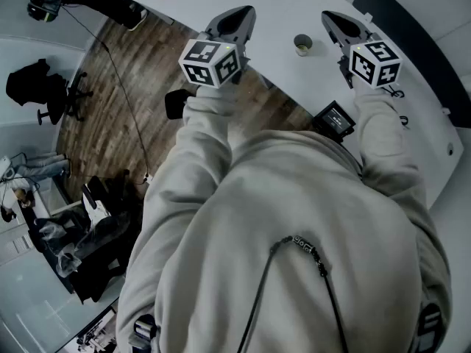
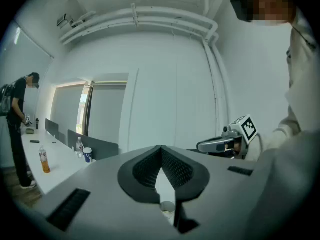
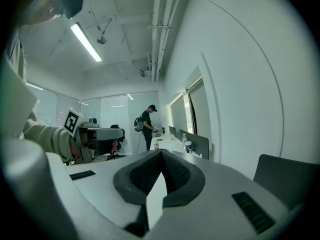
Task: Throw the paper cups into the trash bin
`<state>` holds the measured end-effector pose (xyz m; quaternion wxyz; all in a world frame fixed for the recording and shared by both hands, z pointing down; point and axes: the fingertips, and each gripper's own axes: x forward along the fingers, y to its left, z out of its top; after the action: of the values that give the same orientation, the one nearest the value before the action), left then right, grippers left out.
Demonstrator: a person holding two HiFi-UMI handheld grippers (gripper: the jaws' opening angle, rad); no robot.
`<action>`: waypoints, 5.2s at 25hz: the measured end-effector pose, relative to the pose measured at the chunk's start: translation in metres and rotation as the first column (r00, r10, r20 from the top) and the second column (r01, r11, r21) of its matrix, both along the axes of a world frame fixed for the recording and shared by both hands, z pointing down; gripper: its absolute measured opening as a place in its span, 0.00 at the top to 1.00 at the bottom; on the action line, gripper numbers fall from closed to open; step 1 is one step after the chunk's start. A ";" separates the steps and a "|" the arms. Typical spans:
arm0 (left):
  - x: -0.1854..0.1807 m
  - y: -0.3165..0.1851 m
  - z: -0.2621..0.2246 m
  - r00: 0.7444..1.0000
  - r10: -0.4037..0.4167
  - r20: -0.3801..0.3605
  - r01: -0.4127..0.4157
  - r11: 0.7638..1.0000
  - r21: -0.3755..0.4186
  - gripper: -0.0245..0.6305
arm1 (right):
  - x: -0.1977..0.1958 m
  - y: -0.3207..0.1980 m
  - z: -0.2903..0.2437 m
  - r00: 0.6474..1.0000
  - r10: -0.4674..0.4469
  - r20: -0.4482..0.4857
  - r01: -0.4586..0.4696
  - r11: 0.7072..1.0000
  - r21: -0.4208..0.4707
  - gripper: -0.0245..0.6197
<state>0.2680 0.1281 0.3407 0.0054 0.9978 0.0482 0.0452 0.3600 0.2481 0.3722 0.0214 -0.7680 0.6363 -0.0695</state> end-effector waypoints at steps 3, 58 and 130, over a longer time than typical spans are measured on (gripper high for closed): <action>0.009 0.013 -0.001 1.000 0.015 -0.013 -0.016 1.000 -0.022 0.96 | 0.003 0.021 0.000 1.000 0.018 -0.011 -0.018 0.999 -0.037 0.95; 0.017 -0.018 0.064 0.996 0.041 0.073 -0.030 0.989 -0.141 0.96 | 0.026 0.032 0.078 0.990 0.109 0.086 -0.093 0.980 -0.177 0.95; 0.223 0.037 0.119 0.760 0.591 0.270 -0.508 0.799 -0.322 0.96 | 0.129 0.041 0.126 0.815 0.486 0.317 -0.303 0.822 -0.482 0.95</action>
<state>0.4906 0.1648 0.4598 0.1156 0.9058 0.3436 0.2192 0.4888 0.2892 0.4985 0.0126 -0.8380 0.4090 -0.3610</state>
